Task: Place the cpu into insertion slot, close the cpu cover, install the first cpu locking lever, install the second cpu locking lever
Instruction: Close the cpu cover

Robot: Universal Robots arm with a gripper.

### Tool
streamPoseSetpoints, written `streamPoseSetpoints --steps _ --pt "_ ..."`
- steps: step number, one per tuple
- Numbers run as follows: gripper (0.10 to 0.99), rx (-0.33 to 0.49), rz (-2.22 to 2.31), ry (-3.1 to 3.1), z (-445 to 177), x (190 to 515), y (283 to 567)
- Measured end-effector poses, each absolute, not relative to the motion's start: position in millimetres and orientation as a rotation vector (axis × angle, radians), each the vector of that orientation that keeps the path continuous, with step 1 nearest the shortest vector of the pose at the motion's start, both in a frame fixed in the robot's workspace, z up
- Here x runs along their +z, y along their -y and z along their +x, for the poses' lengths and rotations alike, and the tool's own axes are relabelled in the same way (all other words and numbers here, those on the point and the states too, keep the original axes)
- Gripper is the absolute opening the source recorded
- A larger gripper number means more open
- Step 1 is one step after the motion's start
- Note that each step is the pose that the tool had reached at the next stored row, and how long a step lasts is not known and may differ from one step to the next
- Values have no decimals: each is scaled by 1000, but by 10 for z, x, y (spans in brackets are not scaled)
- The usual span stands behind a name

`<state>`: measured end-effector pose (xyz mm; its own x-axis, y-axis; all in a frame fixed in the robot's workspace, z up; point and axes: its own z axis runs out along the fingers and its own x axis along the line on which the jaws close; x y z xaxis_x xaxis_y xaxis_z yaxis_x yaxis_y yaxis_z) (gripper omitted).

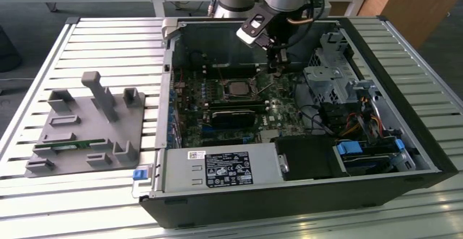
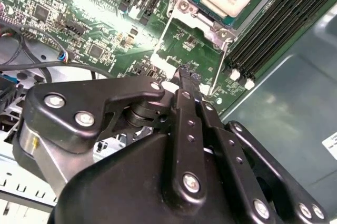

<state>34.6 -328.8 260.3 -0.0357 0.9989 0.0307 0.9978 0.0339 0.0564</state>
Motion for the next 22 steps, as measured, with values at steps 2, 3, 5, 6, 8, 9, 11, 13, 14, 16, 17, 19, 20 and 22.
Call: streamPoseSetpoints --steps 2,3,5,6,8,9,11,13,14,16,17,19,20,22 --pt "106 95 2169 -2246 366 2600 3287" --pt "106 94 2169 -2246 376 2598 3286" --pt "106 94 2169 -2246 394 2595 3285" --pt "106 93 2169 -2246 402 2594 3284" --pt "106 91 2168 -2245 418 2591 3281" --pt "106 90 2168 -2245 426 2591 3280" --pt "106 85 2166 -2244 447 2590 3276" --pt "106 82 2166 -2242 461 2589 3273" --pt "106 80 2165 -2242 470 2589 3271" --pt "106 78 2165 -2241 487 2587 3268" --pt "106 77 2165 -2241 496 2587 3267" --pt "106 76 2166 -2242 514 2583 3262" --pt "106 75 2167 -2242 522 2580 3257" --pt "106 75 2168 -2241 535 2576 3251"
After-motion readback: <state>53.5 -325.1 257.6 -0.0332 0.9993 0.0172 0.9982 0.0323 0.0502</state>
